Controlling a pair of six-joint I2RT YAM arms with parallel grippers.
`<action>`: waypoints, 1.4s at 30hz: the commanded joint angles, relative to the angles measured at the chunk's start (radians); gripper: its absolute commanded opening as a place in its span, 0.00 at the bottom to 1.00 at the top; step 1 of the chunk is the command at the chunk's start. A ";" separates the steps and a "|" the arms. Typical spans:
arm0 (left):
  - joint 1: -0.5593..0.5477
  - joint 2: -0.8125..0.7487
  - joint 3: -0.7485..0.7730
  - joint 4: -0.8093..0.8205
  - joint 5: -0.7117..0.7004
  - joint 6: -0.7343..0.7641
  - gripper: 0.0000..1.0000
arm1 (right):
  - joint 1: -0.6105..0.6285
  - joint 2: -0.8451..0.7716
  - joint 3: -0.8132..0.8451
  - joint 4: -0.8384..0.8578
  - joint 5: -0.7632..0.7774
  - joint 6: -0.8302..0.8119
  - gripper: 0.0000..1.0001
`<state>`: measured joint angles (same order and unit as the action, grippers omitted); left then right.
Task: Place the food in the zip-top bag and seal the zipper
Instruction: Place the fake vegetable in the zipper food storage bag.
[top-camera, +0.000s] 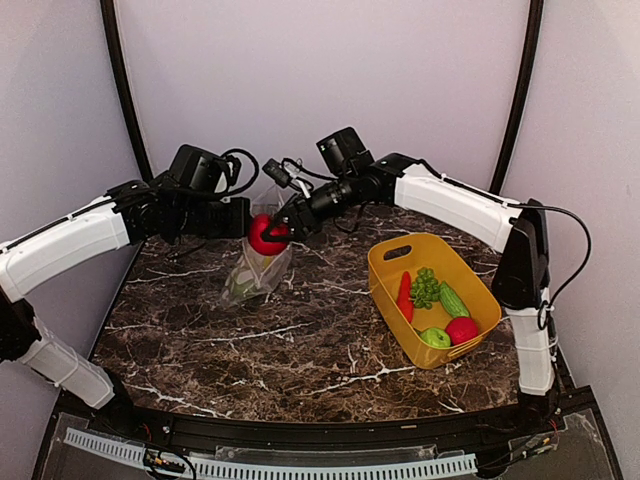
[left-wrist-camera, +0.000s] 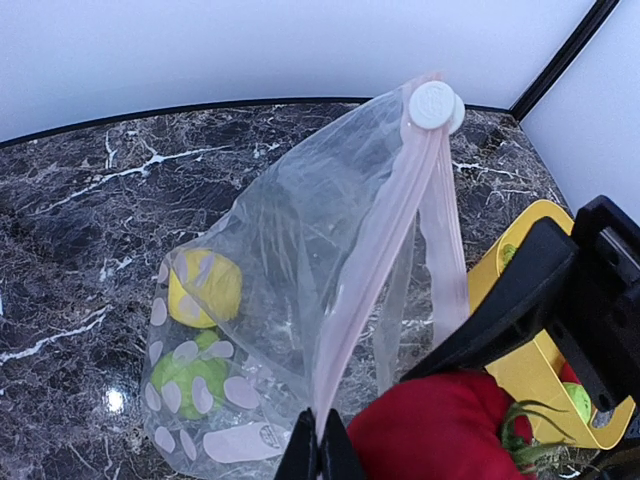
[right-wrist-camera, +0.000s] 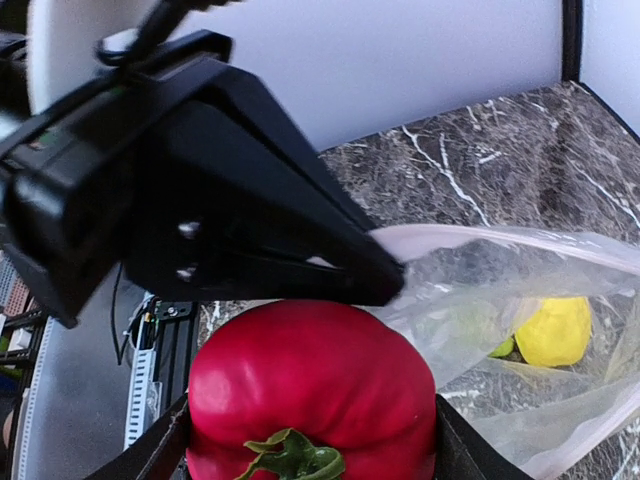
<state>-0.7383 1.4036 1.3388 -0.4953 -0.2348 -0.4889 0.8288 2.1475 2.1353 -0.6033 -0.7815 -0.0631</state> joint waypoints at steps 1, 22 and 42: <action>0.001 -0.053 -0.032 0.000 -0.012 -0.014 0.01 | 0.009 0.000 -0.011 0.050 0.166 0.085 0.53; 0.002 -0.041 -0.042 0.017 0.002 -0.029 0.01 | 0.099 -0.086 0.060 -0.028 0.390 -0.085 0.97; 0.043 0.041 0.297 -0.278 -0.148 0.187 0.01 | -0.114 -0.480 -0.395 0.022 0.337 -0.177 0.92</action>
<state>-0.6964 1.4174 1.6196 -0.6754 -0.3630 -0.3454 0.7578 1.7309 1.8027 -0.5865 -0.3847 -0.2123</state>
